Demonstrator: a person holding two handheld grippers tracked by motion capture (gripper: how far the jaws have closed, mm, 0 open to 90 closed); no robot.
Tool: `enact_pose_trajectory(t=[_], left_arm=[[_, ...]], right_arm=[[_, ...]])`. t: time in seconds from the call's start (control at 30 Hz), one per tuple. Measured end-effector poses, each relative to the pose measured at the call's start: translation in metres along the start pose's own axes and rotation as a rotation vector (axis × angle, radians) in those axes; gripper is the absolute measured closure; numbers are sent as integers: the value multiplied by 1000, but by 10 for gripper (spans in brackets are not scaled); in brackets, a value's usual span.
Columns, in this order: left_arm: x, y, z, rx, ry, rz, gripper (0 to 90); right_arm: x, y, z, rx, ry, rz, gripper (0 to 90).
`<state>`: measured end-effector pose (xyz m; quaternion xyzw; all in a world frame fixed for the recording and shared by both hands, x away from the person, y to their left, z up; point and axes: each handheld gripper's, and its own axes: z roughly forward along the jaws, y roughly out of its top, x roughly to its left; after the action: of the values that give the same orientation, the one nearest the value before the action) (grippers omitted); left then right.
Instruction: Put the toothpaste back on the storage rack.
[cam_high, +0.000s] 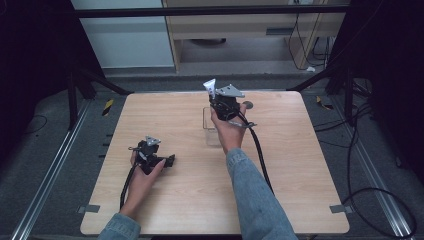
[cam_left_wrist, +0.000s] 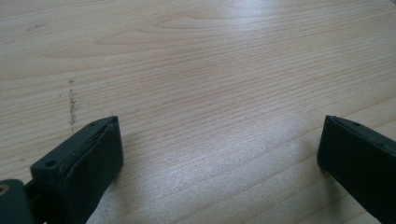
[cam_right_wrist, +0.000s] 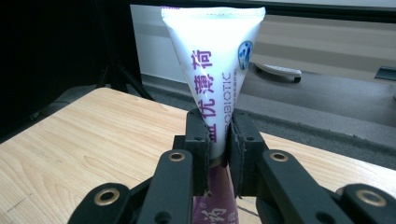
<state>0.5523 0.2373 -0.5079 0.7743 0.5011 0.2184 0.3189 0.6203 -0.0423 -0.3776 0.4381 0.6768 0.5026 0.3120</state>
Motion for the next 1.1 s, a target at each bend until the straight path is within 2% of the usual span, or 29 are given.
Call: enact_pose_trajectory(t=[0.67,1.1], left_arm=[[0,0,0,0,0,1,0],[0,0,0,0,0,1,0]], right_arm=[[-3,-11,6,39,-9,-4,792],[-3,-18,9,69,-15,-24,792]])
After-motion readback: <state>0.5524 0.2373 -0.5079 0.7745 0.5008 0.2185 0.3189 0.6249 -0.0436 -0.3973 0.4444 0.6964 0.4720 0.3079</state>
